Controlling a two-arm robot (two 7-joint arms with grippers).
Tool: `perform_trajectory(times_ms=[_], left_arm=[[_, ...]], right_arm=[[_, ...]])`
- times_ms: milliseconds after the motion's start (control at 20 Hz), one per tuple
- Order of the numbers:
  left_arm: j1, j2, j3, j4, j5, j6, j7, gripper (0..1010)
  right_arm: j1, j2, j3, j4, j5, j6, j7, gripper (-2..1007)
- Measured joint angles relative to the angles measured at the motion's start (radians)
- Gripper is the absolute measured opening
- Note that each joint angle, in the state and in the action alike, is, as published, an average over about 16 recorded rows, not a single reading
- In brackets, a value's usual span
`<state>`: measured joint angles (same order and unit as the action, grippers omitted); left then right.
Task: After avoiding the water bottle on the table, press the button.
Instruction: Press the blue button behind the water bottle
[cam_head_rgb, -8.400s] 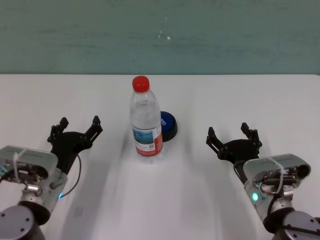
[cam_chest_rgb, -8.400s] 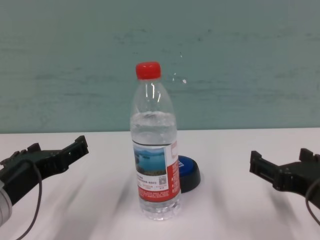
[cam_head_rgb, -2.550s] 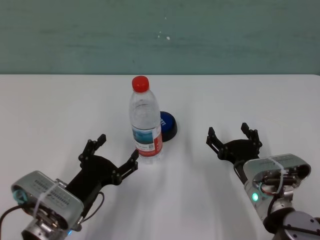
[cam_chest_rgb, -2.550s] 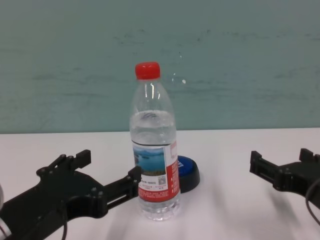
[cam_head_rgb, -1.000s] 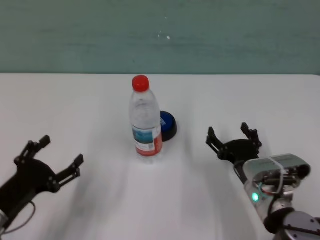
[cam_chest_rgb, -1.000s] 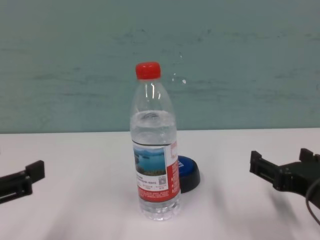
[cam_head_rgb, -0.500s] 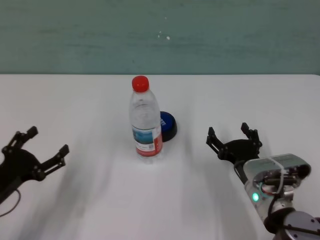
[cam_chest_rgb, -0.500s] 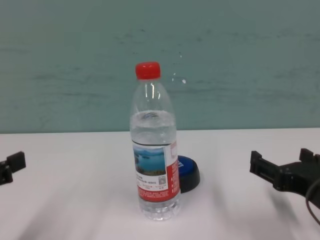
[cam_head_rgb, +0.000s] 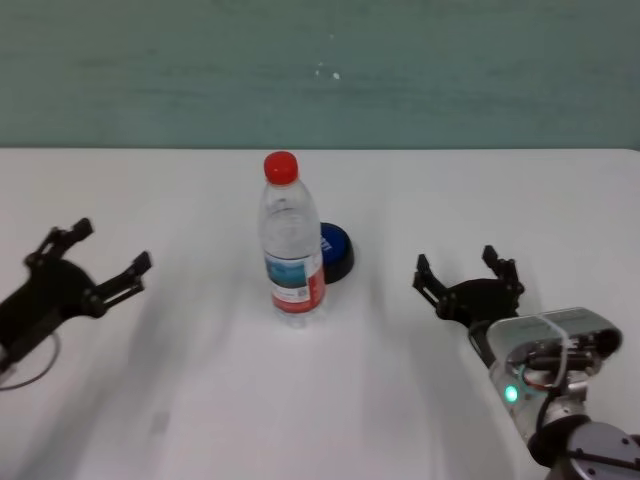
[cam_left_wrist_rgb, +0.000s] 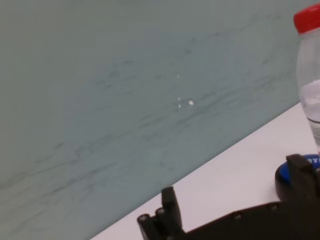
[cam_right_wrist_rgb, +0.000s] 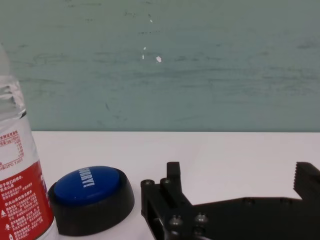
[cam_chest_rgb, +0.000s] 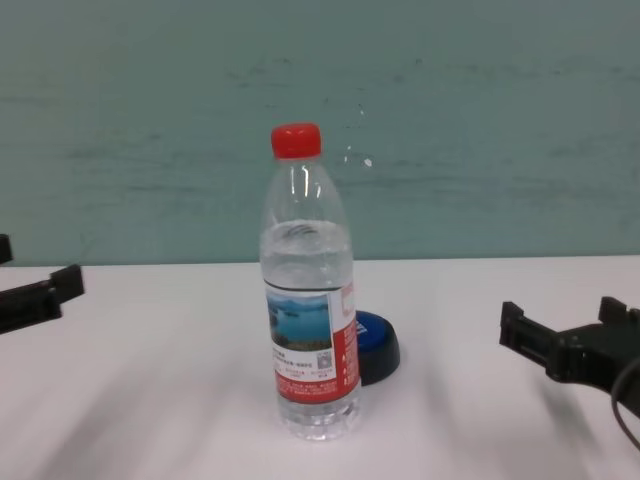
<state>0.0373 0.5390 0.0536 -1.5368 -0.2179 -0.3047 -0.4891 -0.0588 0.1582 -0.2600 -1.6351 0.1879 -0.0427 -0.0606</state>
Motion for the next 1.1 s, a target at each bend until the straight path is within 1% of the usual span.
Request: perform_trajectory(times_ms=[350, 650, 1100], left_arm=[[-0.104, -0.028, 0.058, 0.081, -0.005, 0.015, -0.004, 1000], [-0.185, -0.056, 0.104, 0.155, -0.003, 0.018, -0.006, 1000], [-0.308, -0.106, 0.171, 0.303, 0.027, 0.002, -0.004, 1000]], right_arm=[[0.000, 0.000, 0.000, 0.000, 0.000, 0.000, 0.000, 1004], [0.000, 0.000, 0.000, 0.000, 0.000, 0.000, 0.000, 1004], [0.000, 0.000, 0.000, 0.000, 0.000, 0.000, 0.000, 1004]])
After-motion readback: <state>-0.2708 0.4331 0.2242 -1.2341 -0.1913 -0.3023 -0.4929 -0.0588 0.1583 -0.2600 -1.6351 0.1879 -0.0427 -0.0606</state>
